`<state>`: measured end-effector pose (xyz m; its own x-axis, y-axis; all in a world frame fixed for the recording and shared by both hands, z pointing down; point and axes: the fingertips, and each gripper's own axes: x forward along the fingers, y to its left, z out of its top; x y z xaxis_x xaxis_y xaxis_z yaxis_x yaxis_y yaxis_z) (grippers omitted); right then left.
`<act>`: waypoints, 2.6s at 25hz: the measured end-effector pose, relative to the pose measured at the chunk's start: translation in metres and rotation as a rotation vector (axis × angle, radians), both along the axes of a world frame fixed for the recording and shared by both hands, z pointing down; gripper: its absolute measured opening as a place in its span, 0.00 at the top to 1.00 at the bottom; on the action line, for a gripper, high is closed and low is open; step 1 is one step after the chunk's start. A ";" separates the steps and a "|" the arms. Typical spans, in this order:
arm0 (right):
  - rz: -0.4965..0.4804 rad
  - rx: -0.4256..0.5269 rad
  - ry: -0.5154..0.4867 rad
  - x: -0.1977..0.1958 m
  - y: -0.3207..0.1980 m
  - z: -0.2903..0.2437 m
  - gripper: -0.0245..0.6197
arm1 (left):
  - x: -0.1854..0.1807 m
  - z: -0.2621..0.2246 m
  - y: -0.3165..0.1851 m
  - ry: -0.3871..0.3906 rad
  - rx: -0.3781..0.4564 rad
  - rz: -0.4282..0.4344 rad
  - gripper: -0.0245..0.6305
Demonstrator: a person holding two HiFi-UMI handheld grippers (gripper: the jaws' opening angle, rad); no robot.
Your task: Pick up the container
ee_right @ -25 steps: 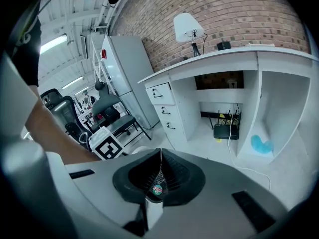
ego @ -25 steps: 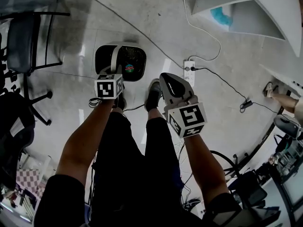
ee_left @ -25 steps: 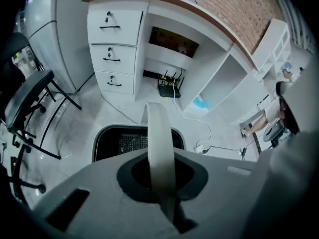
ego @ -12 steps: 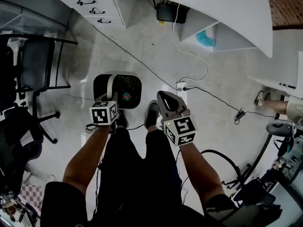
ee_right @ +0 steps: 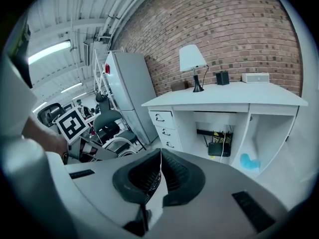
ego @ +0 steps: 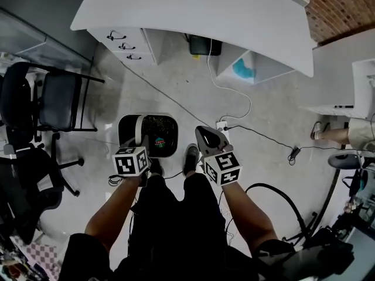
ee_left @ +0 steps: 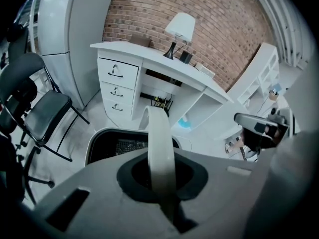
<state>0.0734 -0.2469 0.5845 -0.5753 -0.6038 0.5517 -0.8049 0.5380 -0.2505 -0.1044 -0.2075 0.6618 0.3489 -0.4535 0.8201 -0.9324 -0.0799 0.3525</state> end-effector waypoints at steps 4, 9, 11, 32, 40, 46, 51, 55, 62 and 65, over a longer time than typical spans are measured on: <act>0.009 0.028 -0.010 0.000 0.001 -0.029 0.95 | 0.007 -0.041 0.007 0.027 0.016 0.002 0.95; -0.022 0.086 -0.005 -0.004 0.006 -0.070 0.95 | 0.009 -0.091 0.016 0.074 0.042 -0.014 0.95; -0.014 0.097 -0.007 -0.002 0.008 -0.083 0.95 | 0.011 -0.107 0.021 0.090 0.054 -0.008 0.95; 0.047 0.306 -0.097 -0.003 0.021 -0.243 0.95 | -0.015 -0.236 0.036 0.129 0.186 0.065 0.95; 0.062 0.379 -0.101 -0.006 0.015 -0.268 0.95 | -0.012 -0.254 0.031 0.134 0.201 0.088 0.95; 0.069 0.387 -0.116 0.001 0.014 -0.276 0.95 | -0.004 -0.255 0.029 0.142 0.179 0.118 0.95; 0.092 0.389 -0.114 0.006 0.008 -0.278 0.95 | 0.002 -0.254 0.029 0.141 0.174 0.132 0.95; 0.096 0.394 -0.111 0.010 0.006 -0.281 0.95 | 0.002 -0.257 0.025 0.144 0.180 0.122 0.95; 0.096 0.407 -0.101 0.014 0.004 -0.283 0.95 | 0.001 -0.257 0.022 0.136 0.180 0.113 0.95; 0.093 0.410 -0.095 0.016 0.004 -0.282 0.95 | 0.000 -0.257 0.021 0.142 0.182 0.099 0.95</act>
